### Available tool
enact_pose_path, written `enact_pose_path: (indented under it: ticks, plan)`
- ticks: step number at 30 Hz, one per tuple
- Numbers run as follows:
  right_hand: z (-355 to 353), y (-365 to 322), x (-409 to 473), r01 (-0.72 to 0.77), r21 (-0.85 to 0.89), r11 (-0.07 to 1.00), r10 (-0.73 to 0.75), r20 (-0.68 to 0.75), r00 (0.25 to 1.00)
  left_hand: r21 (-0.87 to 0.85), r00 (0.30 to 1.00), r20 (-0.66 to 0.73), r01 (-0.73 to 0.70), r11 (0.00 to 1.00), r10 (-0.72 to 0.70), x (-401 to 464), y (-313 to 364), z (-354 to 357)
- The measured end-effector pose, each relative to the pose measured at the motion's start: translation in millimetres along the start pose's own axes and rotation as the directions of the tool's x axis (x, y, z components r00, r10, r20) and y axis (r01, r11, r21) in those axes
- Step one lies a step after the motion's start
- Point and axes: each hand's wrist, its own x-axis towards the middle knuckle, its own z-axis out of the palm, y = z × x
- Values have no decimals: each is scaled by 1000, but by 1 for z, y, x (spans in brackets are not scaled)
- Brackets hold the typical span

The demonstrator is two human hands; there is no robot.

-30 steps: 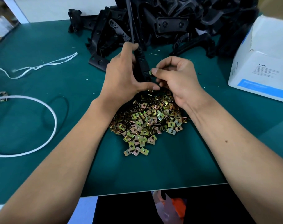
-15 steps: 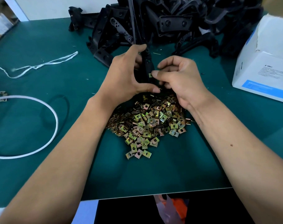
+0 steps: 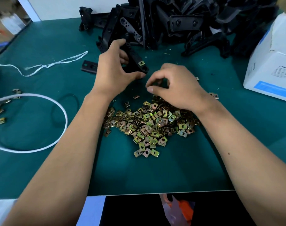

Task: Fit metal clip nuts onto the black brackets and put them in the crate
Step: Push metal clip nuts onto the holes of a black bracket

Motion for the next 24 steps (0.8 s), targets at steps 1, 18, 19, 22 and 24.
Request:
enact_pose_path:
  ticks: [1,18,19,22,24]
  plan:
    - [3,-5,2,33,-38,999,-33,20,999,13,1000,-1,7,1000,-7,1,-1,0]
    - [-2,-13,0,67,101,993,-70,26,997,44,998,47,49,998,-51,0,-7,4]
    - [-4,-12,-1,59,183,981,-55,-30,998,31,998,45,48,998,-49,0,-5,4]
    - [-7,-6,-1,31,352,935,38,-187,982,-15,997,64,45,999,-44,-3,-1,6]
    - [-7,0,0,-18,451,892,137,-233,963,-33,996,85,12,999,-9,-5,1,6]
